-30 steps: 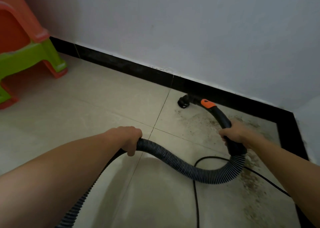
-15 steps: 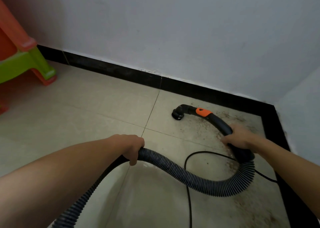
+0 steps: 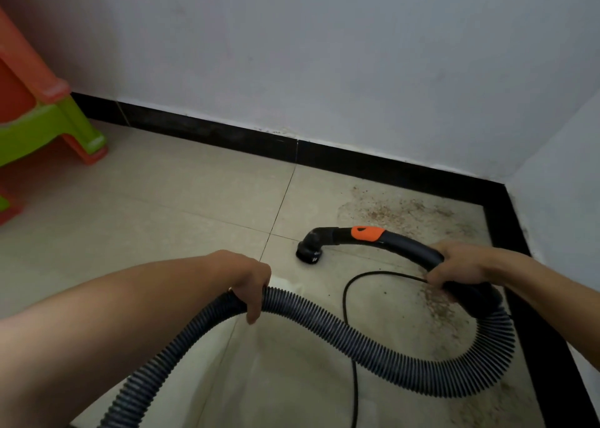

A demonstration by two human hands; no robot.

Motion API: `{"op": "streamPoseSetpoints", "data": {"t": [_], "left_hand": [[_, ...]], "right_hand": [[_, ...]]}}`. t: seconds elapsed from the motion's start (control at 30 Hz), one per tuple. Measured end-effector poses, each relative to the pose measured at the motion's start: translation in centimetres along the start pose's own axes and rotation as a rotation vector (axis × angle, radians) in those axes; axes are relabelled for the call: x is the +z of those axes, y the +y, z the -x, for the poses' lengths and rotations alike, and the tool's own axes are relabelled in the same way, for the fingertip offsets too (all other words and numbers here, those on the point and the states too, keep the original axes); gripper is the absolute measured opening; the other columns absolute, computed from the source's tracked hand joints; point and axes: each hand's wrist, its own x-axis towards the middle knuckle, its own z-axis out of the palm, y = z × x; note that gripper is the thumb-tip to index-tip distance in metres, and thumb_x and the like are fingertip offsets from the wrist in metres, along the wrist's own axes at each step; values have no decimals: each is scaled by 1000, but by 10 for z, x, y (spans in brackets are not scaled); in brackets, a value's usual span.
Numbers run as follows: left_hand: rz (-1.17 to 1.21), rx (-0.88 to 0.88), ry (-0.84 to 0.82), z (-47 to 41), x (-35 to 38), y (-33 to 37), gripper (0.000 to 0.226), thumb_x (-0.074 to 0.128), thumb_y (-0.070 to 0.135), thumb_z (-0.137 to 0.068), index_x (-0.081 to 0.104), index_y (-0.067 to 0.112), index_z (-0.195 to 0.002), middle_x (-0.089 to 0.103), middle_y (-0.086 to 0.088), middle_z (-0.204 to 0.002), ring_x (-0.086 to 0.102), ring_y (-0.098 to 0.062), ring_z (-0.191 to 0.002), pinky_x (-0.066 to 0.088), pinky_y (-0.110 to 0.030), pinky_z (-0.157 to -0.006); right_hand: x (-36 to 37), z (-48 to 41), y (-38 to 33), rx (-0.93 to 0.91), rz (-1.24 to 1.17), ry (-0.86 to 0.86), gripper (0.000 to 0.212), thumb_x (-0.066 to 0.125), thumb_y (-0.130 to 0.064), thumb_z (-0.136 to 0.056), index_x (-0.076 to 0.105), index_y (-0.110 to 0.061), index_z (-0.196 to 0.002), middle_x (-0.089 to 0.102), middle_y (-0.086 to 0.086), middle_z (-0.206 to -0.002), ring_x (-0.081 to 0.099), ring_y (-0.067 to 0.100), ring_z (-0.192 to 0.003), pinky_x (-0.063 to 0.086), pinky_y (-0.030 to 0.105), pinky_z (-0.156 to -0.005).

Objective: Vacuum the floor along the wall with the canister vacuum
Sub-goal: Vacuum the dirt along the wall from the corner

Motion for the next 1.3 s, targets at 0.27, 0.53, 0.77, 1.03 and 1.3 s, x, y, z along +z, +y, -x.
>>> {"op": "streamPoseSetpoints", "data": {"t": [0.27, 0.53, 0.77, 1.03, 1.3], "left_hand": [[12, -41, 57, 15, -2, -10, 54, 83, 40, -64, 58, 16, -106, 65, -2, -97, 64, -22, -90, 55, -39, -82], [86, -180, 160, 25, 16, -74, 51, 80, 40, -68, 47, 19, -100, 57, 0, -95, 61, -23, -91, 54, -40, -83], [134, -274, 210, 20, 20, -111, 46, 77, 36, -70, 44, 19, -97, 48, 3, -80, 57, -21, -81, 51, -33, -71], [226, -362, 237, 7, 44, -158, 44, 75, 36, -72, 42, 20, -97, 48, 4, -81, 57, -19, -82, 48, -29, -69], [277, -358, 178, -9, 60, -175, 47, 76, 35, -69, 43, 21, -100, 49, 3, -85, 57, -19, -84, 51, -32, -73]], "right_hand": [[7, -23, -29, 37, 185, 175, 27, 75, -19, -73, 56, -21, -91, 70, 4, -78, 68, 16, -67, 49, 24, -49], [20, -94, -81, 17, -14, 399, 27, 75, -20, -76, 53, -17, -92, 70, 7, -74, 68, 21, -68, 51, 30, -55], [19, -138, -111, 5, -247, 389, 35, 72, -13, -76, 54, -7, -106, 70, 16, -82, 68, 30, -75, 56, 36, -64], [26, -190, -170, -57, -323, 425, 38, 73, -17, -78, 52, -11, -110, 70, 15, -82, 69, 32, -77, 59, 45, -74], [30, -204, -181, -90, -239, 406, 36, 72, -13, -76, 52, -11, -105, 68, 15, -81, 68, 29, -73, 58, 40, -66]]}}
